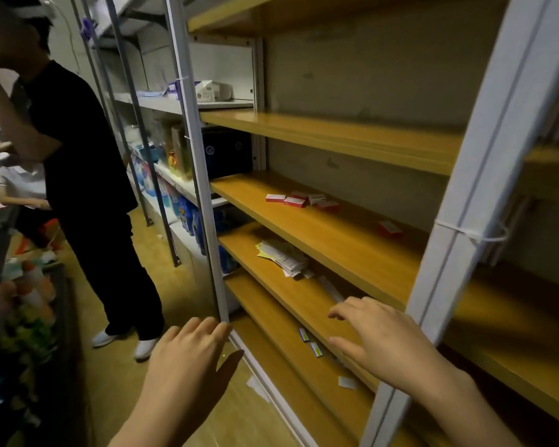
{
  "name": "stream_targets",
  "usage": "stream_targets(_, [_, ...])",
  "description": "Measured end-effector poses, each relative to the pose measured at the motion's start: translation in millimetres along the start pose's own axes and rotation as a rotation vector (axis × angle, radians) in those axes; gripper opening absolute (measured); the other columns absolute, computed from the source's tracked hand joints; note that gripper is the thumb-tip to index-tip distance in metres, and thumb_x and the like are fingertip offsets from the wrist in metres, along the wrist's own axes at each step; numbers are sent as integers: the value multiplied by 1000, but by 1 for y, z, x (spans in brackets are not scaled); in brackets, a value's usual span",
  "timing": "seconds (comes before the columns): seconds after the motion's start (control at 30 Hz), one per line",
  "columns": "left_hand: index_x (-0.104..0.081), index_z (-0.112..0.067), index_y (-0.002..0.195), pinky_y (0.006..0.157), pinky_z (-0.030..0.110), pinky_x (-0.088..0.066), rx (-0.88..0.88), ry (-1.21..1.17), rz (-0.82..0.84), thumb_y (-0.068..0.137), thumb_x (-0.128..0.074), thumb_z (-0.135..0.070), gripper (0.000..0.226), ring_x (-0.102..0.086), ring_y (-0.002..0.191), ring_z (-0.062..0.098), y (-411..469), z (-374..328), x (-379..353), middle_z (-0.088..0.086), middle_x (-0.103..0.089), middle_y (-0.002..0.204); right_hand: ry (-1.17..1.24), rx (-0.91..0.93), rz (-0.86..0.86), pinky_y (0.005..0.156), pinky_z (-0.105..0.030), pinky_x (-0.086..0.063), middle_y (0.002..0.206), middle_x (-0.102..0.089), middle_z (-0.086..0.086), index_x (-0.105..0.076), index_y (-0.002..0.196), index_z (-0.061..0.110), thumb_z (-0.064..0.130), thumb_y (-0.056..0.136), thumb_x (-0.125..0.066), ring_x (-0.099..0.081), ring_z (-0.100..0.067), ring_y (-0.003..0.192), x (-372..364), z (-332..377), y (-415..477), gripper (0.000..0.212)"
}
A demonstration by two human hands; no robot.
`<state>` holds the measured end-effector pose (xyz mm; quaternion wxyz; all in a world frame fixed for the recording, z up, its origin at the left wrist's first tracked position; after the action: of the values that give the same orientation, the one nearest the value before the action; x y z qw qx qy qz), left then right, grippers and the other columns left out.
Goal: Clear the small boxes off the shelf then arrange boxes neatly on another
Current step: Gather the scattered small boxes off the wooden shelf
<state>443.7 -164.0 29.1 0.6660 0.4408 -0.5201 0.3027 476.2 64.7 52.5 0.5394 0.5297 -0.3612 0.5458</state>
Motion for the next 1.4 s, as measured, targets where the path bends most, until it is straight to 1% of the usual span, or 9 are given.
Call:
stream_targets(0.1, [-40,-36,124,85,19,-38,-1,17,1,86,-32,-62,47,-48,108,6,50,23,-22,-16,-52,117,1,-23,-3,87,-19,-40,121,-49,19,-41,124,36,49,87,-46,-43,1,110,-13,-12,47,39])
stream_targets(0.2, [-46,-35,117,79,21,-38,-18,2,-12,85,-38,-60,41,-50,103,7,114,47,-41,-15,-54,109,3,-73,-2,91,-23,-41,122,-48,19,-41,124,36,48,88,-46,-42,-1,112,-20,-30,100,38])
stream_targets(0.33, [-43,-36,123,83,21,-39,-69,-9,-28,83,-38,-62,48,-50,109,7,198,66,-61,-16,-54,118,-10,-143,0,90,-24,-42,119,-49,20,-42,122,37,49,87,-47,-43,-3,110,-23,-54,166,37])
stream_targets(0.6, [-37,-35,128,89,21,-37,-248,-119,-12,89,-31,-59,47,-46,111,6,314,89,-89,-15,-50,122,6,-296,19,91,-21,-41,122,-47,20,-41,124,38,44,88,-48,-43,0,111,-38,-94,251,37])
stream_targets(0.9, [-42,-35,126,91,22,-36,-468,-216,19,87,-33,-59,46,-45,113,7,455,101,-144,-16,-51,124,-27,-603,-34,91,-21,-40,123,-47,20,-41,122,40,43,87,-49,-44,0,111,-57,-135,320,36])
stream_targets(1.07, [-47,-30,126,95,28,-37,-614,-275,8,87,-40,-55,46,-45,120,13,525,97,-169,-10,-53,129,-59,-777,-55,96,-29,-38,135,-42,11,-42,124,38,40,89,-48,-42,-9,121,-58,-146,352,36])
stream_targets(1.17, [-45,-31,126,94,28,-34,-709,-286,26,87,-42,-53,45,-42,119,14,557,88,-183,-9,-52,128,-62,-864,-43,97,-31,-37,136,-41,10,-40,126,37,38,90,-46,-41,-11,122,-59,-151,366,36])
stream_targets(1.27, [-38,-35,131,98,27,-29,-773,-288,80,87,-44,-49,47,-36,125,14,581,76,-197,-9,-45,135,-61,-939,-33,96,-31,-36,133,-43,11,-42,124,37,35,90,-48,-41,-11,120,-63,-155,372,35])
stream_targets(1.4, [-37,-30,132,102,28,-24,-809,-238,138,88,-42,-49,48,-31,130,15,600,64,-211,-4,-41,139,-15,-998,-26,97,-29,-36,131,-45,11,-42,125,37,32,90,-49,-42,-9,119,-70,-162,373,36])
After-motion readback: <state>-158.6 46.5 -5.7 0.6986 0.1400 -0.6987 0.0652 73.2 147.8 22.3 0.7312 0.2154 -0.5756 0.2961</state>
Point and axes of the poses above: each hand's wrist, its own y-axis towards the middle knuckle, its own x-axis out of the back of the hand, z = x × y, the point moved 2 cm from there along y, towards the middle knuckle
